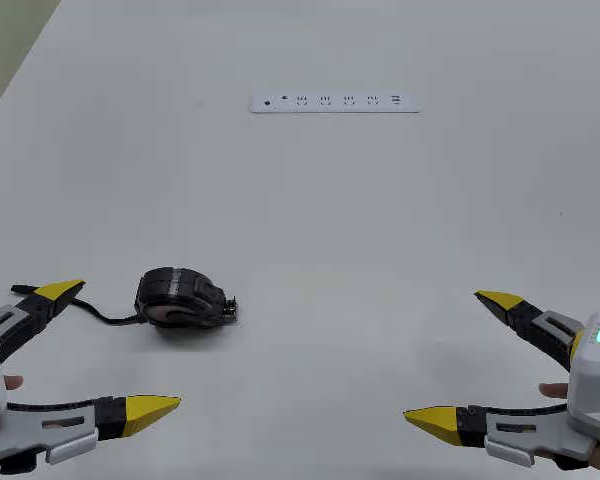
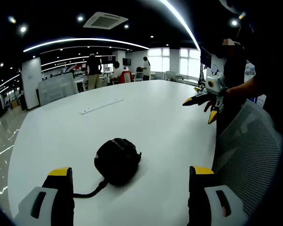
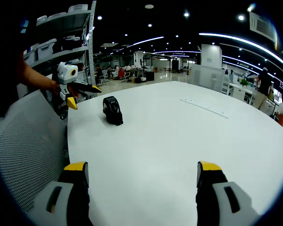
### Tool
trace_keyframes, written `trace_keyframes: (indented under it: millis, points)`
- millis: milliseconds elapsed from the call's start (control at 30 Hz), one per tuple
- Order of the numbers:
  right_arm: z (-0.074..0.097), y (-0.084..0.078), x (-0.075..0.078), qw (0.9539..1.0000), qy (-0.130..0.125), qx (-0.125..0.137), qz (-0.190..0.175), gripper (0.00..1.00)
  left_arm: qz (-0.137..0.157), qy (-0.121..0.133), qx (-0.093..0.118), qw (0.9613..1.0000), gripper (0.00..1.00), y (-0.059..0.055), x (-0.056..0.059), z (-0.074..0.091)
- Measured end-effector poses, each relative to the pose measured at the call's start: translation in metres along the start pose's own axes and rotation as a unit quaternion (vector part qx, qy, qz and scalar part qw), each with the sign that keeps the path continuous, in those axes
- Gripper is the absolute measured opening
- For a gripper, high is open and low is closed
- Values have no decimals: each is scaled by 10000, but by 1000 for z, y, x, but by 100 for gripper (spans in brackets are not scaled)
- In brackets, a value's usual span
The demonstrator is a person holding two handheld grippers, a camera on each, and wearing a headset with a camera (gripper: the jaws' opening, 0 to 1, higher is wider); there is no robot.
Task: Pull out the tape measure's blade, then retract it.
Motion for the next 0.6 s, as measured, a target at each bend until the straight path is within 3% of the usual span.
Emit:
trace_keyframes:
  millis: [600]
  points:
    - [0, 0, 1, 10000, 3, -9, 36, 96, -27, 13, -1, 10000, 100, 2, 0, 1]
Point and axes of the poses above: the centre of the closed fingertips' face, and the gripper's own axes: z roughly backward along the fingers, x roughly to its right, y roughly out of its top, the point moved 9 cm from there along z, roughly backward along the fingers, and after that the axes turned 12 degrees about -x, right-handed, at the moved point
